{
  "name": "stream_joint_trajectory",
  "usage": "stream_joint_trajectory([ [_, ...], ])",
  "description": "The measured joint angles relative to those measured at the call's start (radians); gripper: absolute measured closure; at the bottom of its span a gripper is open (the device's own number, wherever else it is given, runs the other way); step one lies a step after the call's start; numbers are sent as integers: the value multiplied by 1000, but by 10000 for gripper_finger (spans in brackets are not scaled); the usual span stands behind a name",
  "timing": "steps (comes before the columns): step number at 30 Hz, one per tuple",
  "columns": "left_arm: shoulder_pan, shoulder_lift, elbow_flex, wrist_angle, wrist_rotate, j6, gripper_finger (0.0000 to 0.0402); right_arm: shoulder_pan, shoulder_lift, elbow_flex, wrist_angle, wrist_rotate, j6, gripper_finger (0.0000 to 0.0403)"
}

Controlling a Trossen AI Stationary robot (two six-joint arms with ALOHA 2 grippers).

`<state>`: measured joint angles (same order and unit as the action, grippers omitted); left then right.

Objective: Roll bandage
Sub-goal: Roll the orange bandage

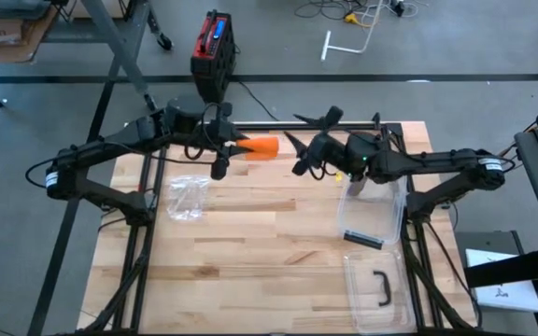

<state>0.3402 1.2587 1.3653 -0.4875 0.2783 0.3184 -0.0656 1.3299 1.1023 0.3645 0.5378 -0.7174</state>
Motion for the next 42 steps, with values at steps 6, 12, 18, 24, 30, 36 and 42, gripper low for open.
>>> stream_joint_trajectory([
  [6,1,-1,9,15,-71,-17,327,38,4,-9,-75,-20,59,190],
  [12,1,0,9,25,-165,-40,333,77,9,-9,-67,-19,105,188],
  [18,1,0,9,73,-162,-123,328,72,60,-11,-34,23,95,207],
  [24,1,0,9,87,-163,-182,329,66,80,-11,78,94,17,263],
  [30,-1,0,8,99,-163,-201,331,53,79,-11,90,55,26,337],
  [36,-12,13,7,112,-163,-199,327,51,79,-11,93,-11,29,387],
  [42,-12,20,6,111,-165,-197,333,45,74,-11,88,23,61,378],
])
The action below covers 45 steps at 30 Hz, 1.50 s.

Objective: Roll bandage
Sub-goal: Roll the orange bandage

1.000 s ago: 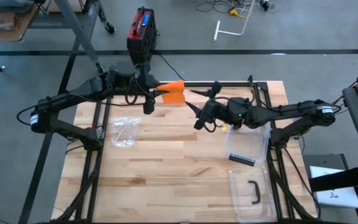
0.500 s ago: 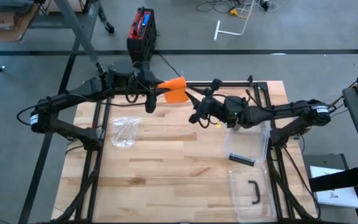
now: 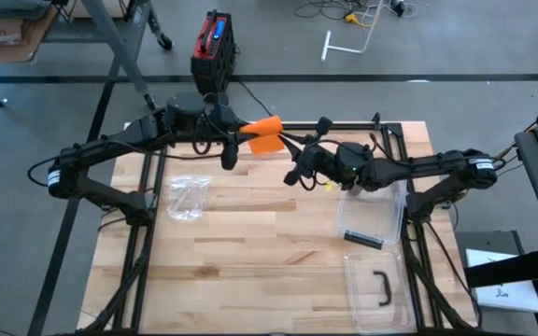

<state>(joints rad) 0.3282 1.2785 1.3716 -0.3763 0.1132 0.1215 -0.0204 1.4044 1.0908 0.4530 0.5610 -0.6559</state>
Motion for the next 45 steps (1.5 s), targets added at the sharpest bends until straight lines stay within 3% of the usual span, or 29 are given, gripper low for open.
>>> stream_joint_trajectory([
  [10,-4,6,0,1,0,8,331,0,-3,0,-4,3,-12,319],
  [24,-12,7,0,-6,2,18,323,7,-18,0,-9,25,-37,369],
  [40,-29,13,0,21,24,30,326,8,-23,0,-10,8,-49,342],
  [45,-31,13,0,21,26,30,331,7,-23,0,-11,15,-66,375],
])
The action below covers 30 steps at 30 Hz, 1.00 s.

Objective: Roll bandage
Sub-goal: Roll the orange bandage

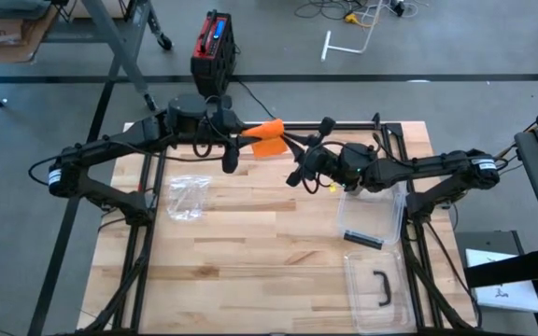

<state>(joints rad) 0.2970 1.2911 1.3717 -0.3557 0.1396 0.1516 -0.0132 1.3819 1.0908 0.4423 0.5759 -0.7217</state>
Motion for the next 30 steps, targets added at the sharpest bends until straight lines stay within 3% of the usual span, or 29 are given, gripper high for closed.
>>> stream_joint_trajectory([
  [3,0,1,0,2,1,0,331,0,0,0,-3,23,-29,397],
  [14,-2,-5,0,5,12,-3,333,0,-19,0,-28,83,-152,403],
  [21,-3,-5,0,-4,15,-3,326,14,-21,0,-76,82,-118,401],
  [30,-4,-5,0,-3,15,-3,330,37,-22,0,-127,76,-48,322],
])
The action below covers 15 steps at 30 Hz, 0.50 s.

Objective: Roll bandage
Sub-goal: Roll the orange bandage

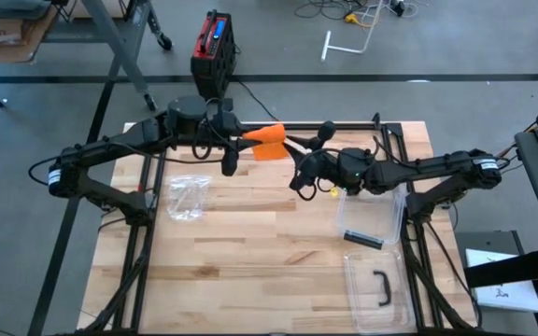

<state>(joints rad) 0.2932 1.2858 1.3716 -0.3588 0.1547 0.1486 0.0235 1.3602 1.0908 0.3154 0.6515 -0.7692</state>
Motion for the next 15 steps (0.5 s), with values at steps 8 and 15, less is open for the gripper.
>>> stream_joint_trajectory([
  [8,0,0,0,18,19,-8,330,-4,0,0,61,-52,0,307],
  [15,-9,0,0,25,20,-8,330,-6,0,0,65,-97,10,341],
])
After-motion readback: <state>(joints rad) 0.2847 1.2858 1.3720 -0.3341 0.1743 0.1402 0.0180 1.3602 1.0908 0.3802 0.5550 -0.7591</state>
